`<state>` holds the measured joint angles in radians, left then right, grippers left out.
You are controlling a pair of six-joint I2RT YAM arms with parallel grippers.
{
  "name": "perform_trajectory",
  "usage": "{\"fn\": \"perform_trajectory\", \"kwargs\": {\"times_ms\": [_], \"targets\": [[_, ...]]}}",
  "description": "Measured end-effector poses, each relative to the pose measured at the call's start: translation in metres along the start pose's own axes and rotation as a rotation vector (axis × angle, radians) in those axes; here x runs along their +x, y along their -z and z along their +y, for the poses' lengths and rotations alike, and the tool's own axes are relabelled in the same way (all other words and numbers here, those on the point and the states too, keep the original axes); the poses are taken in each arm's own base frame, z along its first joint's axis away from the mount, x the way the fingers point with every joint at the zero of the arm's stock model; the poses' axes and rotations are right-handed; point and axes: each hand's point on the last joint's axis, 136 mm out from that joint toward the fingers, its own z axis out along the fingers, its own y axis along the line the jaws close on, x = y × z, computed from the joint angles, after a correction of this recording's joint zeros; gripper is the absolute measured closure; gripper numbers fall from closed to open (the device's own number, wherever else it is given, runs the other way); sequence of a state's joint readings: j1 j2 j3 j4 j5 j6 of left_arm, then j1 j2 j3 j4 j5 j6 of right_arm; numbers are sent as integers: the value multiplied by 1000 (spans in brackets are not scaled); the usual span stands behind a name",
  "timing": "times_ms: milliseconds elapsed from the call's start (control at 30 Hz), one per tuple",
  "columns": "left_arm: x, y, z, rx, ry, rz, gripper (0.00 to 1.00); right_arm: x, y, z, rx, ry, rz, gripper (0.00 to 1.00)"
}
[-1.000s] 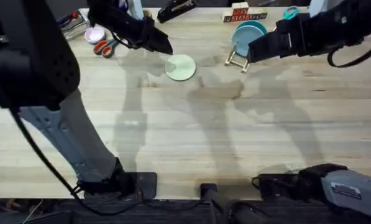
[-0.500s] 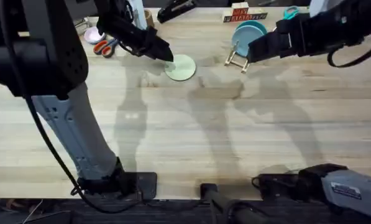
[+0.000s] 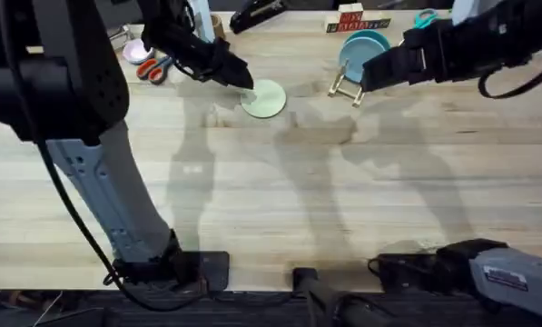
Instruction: Pick up the plates from the table one by one and place each into a slot on the dish rack.
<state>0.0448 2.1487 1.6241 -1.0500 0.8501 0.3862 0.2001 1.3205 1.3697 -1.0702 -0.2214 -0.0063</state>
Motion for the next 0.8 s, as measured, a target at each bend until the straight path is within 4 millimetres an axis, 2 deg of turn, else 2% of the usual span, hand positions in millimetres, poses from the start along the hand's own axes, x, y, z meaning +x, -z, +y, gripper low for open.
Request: {"fn": "perform_trajectory", "kwargs": {"times_ms": [233,467,800], "targets": [[1,-7,5,22,15,5,961,0,0,0,0,0,0,6],[5,-26,24,56,43,13,962,0,0,0,0,0,0,5],[2,-31,28,137,84,-13,962,0,0,0,0,0,0,6]]}}
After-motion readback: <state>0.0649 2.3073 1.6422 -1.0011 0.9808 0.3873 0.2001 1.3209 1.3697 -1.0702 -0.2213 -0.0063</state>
